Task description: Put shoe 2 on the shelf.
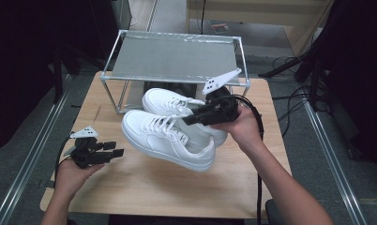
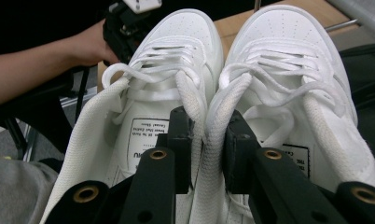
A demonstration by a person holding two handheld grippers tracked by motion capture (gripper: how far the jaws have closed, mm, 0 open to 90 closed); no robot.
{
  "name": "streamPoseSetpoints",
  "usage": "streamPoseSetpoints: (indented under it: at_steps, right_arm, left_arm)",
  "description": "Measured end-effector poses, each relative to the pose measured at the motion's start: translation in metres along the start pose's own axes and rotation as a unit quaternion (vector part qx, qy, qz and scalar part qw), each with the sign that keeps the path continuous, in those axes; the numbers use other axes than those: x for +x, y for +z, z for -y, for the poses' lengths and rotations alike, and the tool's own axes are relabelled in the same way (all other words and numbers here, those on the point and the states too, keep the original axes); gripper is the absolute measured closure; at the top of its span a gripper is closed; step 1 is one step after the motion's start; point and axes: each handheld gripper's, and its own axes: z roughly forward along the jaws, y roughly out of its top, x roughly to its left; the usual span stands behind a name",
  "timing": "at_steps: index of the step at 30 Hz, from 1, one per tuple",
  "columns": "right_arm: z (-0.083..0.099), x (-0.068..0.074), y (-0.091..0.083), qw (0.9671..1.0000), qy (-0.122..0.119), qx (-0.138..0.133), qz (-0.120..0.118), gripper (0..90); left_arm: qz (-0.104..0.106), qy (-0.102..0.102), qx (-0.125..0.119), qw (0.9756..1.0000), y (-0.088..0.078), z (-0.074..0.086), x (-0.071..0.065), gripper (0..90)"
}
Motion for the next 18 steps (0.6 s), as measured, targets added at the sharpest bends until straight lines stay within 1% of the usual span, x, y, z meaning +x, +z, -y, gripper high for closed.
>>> streamPoseSetpoints:
  at_steps: [3,5,10,12,14,17,18]
  right_arm:
    - [-0.009,0.000,-0.005,1.0000,-0.002,-0.008,0.000,77.5]
    - [-0.015,0.000,-0.008,0.9999,-0.003,-0.013,-0.001,77.5]
    - [-0.033,0.002,-0.018,0.9998,-0.011,-0.019,-0.002,77.5]
    - [-0.040,0.001,-0.022,0.9997,-0.010,-0.022,-0.003,77.5]
    - [-0.046,-0.001,-0.024,0.9997,-0.001,-0.025,-0.004,77.5]
    - [-0.057,-0.002,-0.027,0.9994,0.007,-0.032,0.007,77.6]
    - [-0.061,-0.003,-0.028,0.9993,0.006,-0.035,0.012,77.6]
  left_arm:
    - [0.000,0.000,0.003,1.0000,-0.001,0.001,0.001,45.0]
    - [0.000,-0.002,0.000,1.0000,-0.001,0.000,0.001,44.9]
    - [0.003,0.002,0.003,1.0000,0.000,0.000,0.001,44.8]
    - [0.002,0.001,0.000,1.0000,0.000,0.000,0.000,44.8]
    - [0.004,0.001,0.000,1.0000,0.000,0.000,0.000,44.8]
    - [0.007,0.001,0.001,1.0000,0.001,0.000,0.000,44.8]
    - [0.011,0.001,-0.001,0.9999,0.001,0.000,0.000,44.8]
